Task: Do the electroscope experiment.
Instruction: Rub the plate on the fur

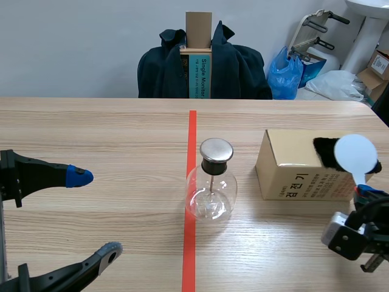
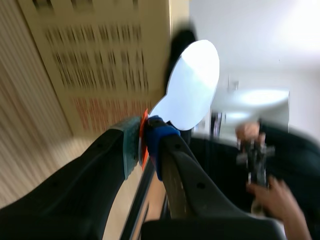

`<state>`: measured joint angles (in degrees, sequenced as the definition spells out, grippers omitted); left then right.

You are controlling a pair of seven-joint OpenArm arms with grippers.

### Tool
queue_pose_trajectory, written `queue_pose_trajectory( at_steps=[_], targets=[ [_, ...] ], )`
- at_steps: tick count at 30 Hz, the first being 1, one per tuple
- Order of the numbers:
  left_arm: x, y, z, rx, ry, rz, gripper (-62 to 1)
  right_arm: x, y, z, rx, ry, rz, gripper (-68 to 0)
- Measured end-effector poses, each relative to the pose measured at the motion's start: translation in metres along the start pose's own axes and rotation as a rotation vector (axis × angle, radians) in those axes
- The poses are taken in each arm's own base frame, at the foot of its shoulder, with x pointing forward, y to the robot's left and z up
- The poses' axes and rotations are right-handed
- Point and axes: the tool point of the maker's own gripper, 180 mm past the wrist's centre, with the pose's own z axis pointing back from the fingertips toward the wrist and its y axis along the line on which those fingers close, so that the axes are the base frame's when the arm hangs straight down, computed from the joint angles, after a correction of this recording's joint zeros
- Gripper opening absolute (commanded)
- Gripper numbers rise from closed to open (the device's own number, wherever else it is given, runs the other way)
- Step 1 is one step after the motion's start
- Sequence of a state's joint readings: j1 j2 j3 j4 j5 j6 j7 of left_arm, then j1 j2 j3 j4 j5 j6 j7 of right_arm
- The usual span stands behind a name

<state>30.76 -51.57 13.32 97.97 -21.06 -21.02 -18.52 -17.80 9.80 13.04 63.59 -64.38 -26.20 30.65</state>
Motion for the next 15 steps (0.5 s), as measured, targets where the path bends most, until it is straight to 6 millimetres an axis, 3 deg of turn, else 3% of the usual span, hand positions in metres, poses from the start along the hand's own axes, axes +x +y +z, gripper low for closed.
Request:
queue_pose_trajectory(
  at_steps=[4, 5, 8, 10, 13, 15],
  targets=[
    [0.0, 0.0, 0.0, 0.0, 0.001, 0.0, 1.4, 0.03, -0.002, 0.006, 0.021, -0.234, 0.018, -66.8],
    [0.0, 0.0, 0.0, 0.0, 0.001, 0.0, 1.4, 0.029, -0.001, 0.005, 0.021, -0.226, 0.018, -66.8],
    [0.0, 0.0, 0.0, 0.0, 0.0, 0.0, 1.4, 0.0, 0.002, 0.0, 0.024, -0.018, 0.001, -66.8],
    [0.0, 0.0, 0.0, 0.0, 0.0, 0.0, 1.4, 0.005, 0.001, 0.001, 0.028, -0.067, 0.001, -66.8],
    [0.0, 0.0, 0.0, 0.0, 0.0, 0.0, 1.4, 0.033, -0.001, 0.004, 0.026, -0.24, 0.014, -66.8],
    [0.0, 0.0, 0.0, 0.0, 0.0, 0.0, 1.4, 0.024, 0.0, -0.002, 0.027, -0.146, 0.014, -66.8]
  ],
)
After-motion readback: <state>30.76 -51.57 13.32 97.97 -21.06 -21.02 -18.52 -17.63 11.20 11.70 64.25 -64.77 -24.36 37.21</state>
